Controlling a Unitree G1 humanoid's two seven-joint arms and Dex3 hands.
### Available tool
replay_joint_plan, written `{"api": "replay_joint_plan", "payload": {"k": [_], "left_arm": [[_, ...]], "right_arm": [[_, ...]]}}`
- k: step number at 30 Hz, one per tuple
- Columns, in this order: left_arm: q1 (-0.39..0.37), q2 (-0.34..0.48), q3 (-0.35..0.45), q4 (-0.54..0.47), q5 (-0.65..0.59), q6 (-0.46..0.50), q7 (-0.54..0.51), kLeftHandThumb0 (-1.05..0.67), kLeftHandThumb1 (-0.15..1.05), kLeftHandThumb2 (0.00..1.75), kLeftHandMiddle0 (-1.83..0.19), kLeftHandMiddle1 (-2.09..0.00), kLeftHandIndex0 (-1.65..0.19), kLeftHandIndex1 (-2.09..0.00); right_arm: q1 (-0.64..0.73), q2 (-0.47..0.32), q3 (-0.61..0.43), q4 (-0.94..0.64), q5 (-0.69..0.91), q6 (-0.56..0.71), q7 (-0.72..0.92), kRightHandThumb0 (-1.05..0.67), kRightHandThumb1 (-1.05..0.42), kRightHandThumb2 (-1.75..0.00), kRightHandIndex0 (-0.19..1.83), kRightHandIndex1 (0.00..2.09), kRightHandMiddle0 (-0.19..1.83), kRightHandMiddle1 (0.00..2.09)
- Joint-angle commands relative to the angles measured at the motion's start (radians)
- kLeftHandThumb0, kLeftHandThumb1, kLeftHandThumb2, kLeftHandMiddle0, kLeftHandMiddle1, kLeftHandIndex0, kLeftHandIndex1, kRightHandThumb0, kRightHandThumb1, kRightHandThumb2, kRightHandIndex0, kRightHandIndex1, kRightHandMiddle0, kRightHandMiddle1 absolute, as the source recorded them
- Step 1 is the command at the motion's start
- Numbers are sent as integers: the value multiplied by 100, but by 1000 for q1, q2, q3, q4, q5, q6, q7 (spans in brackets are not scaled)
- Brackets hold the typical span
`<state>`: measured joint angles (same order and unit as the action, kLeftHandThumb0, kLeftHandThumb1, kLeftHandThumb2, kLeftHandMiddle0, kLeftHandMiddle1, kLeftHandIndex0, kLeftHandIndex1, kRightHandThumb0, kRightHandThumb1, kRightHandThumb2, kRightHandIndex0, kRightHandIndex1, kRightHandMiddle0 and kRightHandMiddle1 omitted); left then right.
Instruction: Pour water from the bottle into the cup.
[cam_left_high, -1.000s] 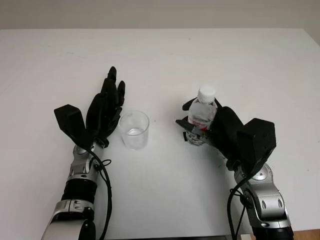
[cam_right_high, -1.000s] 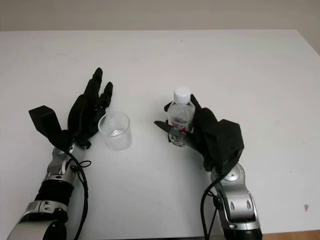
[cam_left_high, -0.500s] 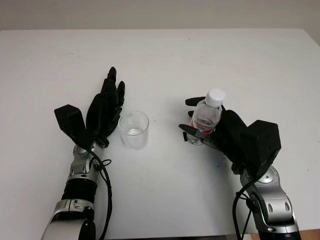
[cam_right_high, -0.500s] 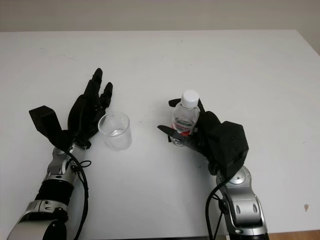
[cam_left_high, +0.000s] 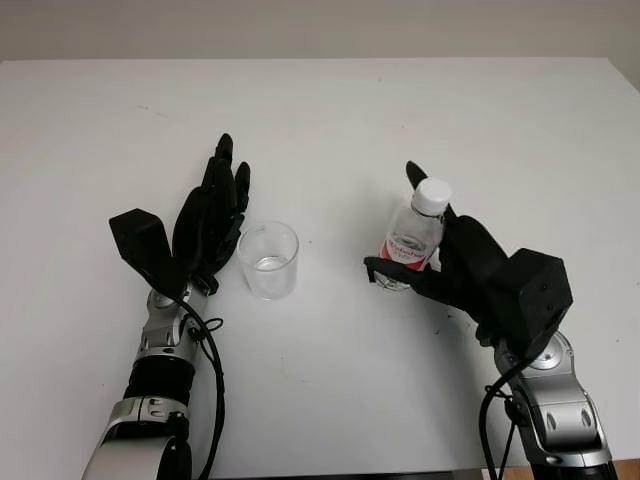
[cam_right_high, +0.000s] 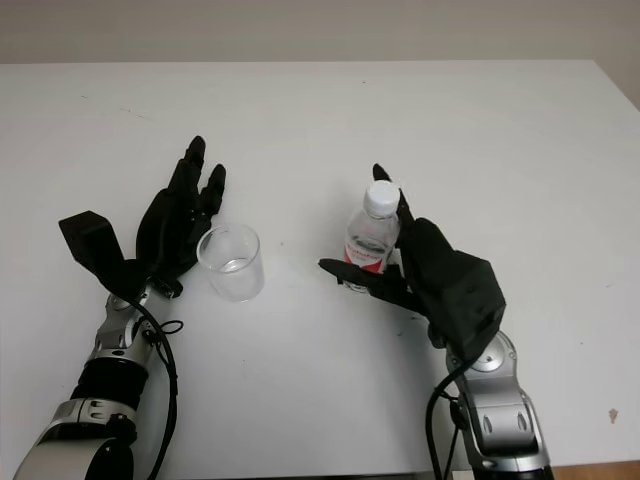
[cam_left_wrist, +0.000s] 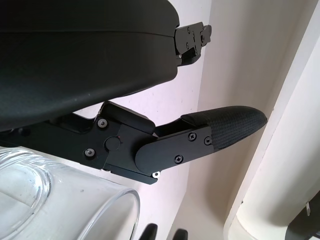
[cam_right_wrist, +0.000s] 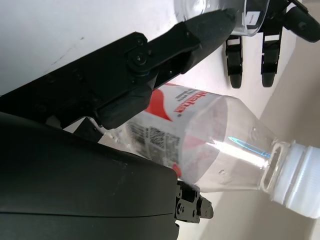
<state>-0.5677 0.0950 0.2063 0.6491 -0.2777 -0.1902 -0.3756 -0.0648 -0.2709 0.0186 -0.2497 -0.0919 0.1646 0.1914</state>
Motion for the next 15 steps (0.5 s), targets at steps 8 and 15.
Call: {"api": "replay_joint_plan", "payload": {"k": [8, 15], "left_arm": [[23, -18, -4, 17, 1, 2, 12, -86, 105, 71, 15, -5, 18, -5], [27, -17, 0, 7, -4, 8, 16, -85, 105, 71, 15, -5, 19, -5]], "right_arm": [[99, 64, -45, -11, 72, -139, -43, -105, -88, -5, -19, 0, -19, 0], [158, 110, -29, -24, 96, -213, -57, -103, -88, -5, -19, 0, -19, 0]]}}
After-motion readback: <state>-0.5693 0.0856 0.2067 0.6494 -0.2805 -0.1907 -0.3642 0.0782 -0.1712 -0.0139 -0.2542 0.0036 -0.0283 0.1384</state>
